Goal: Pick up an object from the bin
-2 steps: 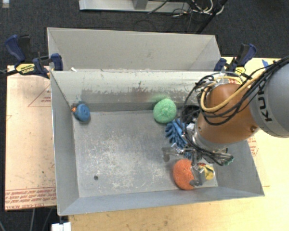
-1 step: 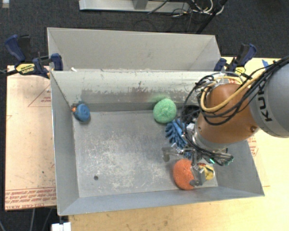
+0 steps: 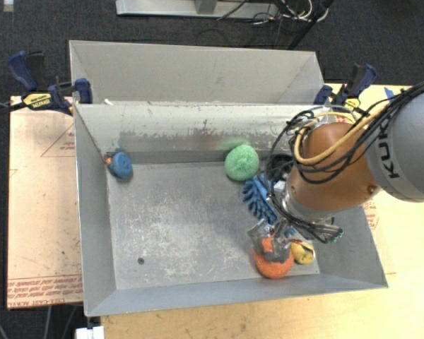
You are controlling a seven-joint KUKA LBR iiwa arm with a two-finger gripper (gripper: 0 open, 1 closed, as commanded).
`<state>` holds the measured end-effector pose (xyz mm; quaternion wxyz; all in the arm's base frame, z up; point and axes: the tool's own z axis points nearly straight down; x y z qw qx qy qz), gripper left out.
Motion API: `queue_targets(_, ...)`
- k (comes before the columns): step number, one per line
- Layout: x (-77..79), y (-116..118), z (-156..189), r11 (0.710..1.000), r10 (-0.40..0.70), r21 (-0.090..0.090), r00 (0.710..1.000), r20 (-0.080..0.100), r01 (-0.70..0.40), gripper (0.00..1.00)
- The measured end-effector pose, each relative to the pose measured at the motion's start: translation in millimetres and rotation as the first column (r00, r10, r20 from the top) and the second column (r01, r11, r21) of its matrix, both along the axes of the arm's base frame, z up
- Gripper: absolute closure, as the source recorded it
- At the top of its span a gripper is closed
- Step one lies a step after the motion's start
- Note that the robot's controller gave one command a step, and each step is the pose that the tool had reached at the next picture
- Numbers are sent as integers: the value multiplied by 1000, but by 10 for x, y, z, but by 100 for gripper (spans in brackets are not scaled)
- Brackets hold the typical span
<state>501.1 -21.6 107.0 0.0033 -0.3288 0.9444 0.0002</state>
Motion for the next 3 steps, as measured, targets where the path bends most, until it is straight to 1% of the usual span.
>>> queue_targets(1,0,0,0,1000,0,0,1000,0,0,0)
queue_targets(2,0,0,0,1000,0,0,1000,0,0,0)
queue_targets(3,82,-66,-220,966,259,1,966,4,-259,100)
